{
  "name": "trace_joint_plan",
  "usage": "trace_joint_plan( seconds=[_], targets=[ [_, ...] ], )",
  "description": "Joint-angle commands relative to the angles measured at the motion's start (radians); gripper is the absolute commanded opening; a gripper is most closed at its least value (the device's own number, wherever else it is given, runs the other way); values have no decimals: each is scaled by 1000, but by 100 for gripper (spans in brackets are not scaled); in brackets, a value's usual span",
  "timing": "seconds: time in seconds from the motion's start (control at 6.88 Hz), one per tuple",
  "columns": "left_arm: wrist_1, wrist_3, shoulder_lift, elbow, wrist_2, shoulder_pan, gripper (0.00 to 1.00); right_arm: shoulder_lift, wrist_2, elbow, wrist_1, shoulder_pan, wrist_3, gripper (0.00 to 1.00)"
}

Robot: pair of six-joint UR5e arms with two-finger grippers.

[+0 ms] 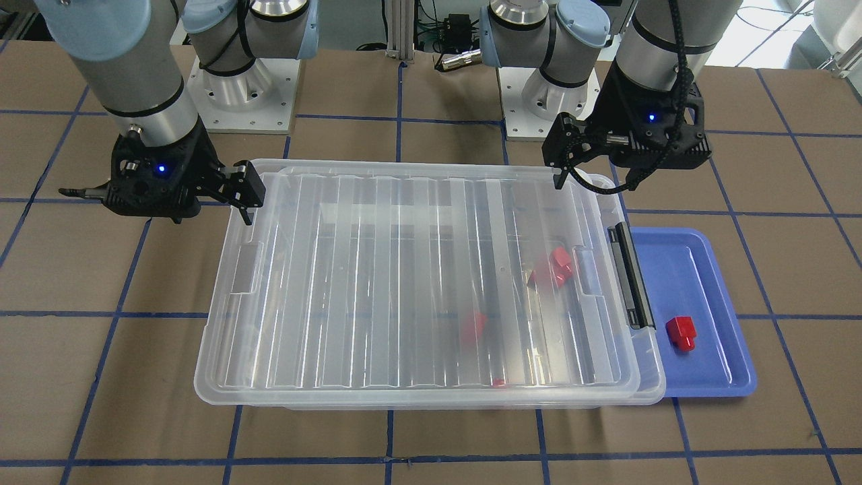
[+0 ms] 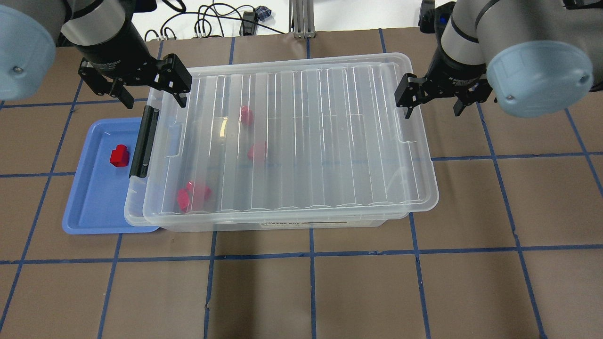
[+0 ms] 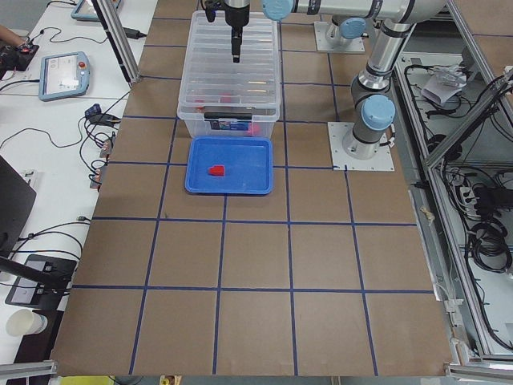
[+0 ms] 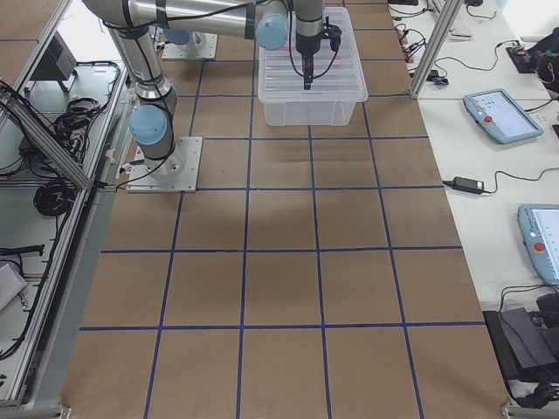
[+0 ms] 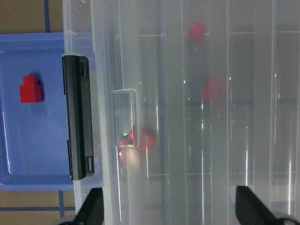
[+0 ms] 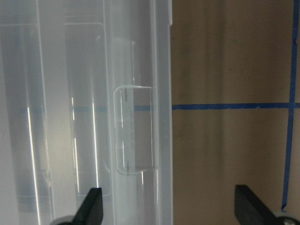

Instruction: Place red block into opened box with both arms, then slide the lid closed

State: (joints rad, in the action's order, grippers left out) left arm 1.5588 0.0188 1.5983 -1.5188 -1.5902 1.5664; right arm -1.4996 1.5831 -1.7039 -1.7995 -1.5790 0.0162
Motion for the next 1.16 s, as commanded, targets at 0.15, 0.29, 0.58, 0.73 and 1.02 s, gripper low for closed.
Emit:
trace_joint_plan(
  seconds=[0.15,0.29,0.58,0.73,1.02],
  targets=[
    [0,18,2,0,4,-2,100,47,29,-63,-46,10,-2,100],
    [0,17,8,0,6,-3,100,50,32,-62,-55,13,-8,100],
    [-2,18,6,0,3,-3,100,65,81,-63,-93,14,-10,100],
    [-8,18,6,-1,4,-3,100,82,81,-54,-119,13,-7,100],
    [-8,18,5,0,6,-3,100,99,81,-54,-162,13,-8,100]
  ],
)
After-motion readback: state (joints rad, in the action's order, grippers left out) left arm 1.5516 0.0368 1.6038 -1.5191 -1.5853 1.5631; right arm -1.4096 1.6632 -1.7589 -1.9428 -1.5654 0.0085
